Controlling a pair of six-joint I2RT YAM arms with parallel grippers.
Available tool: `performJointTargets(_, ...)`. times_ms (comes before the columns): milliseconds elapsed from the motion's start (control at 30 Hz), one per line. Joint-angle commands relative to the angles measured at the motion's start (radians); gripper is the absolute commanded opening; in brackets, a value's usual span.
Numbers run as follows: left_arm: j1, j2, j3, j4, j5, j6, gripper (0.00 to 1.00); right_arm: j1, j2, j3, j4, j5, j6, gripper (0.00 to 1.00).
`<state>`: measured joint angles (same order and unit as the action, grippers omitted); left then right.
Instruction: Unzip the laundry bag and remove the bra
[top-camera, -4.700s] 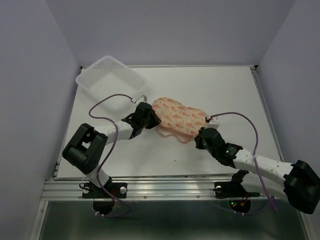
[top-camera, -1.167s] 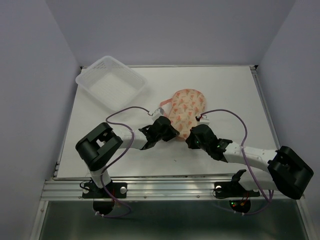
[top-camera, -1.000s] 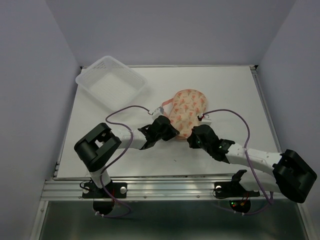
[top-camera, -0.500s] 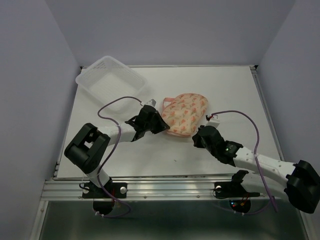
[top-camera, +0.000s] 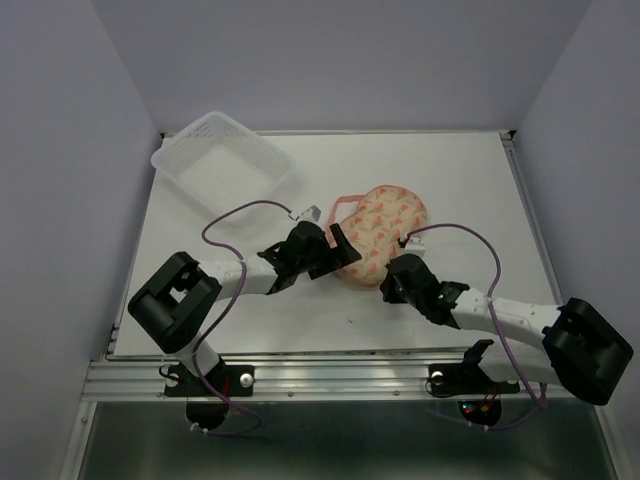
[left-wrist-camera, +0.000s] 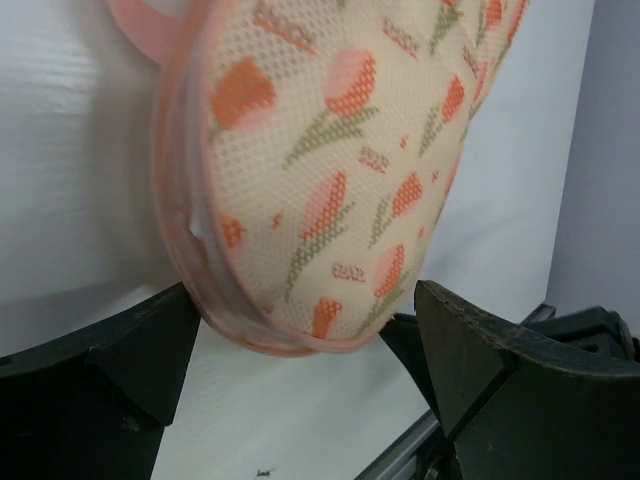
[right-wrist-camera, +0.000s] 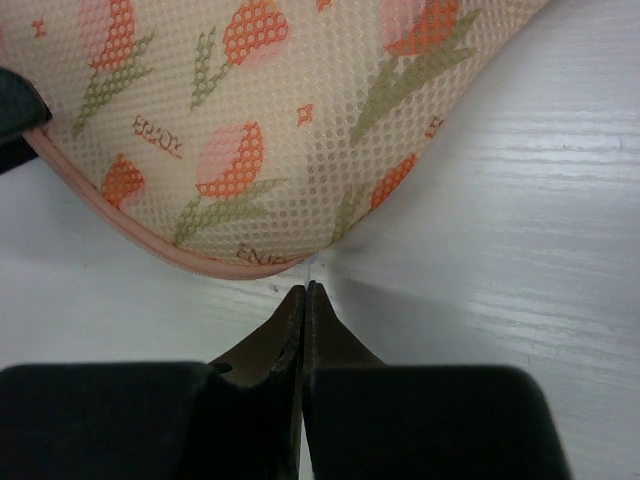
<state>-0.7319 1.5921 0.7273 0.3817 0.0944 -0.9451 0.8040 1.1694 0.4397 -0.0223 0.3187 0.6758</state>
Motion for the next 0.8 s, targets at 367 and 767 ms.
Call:
performJointTargets(367, -0.049, 0.134, 0.072, 0.065, -0.064, -0.069, 0.0, -0.003, 0.021, 0.037, 0.078, 0.04, -0.022, 0.01)
performJointTargets(767, -0.055, 0.032, -0.042, 0.089, -0.12, -0.136, 0.0, -0.046, 0.018, 0.046, -0.034, 0.175, -0.047, 0.01)
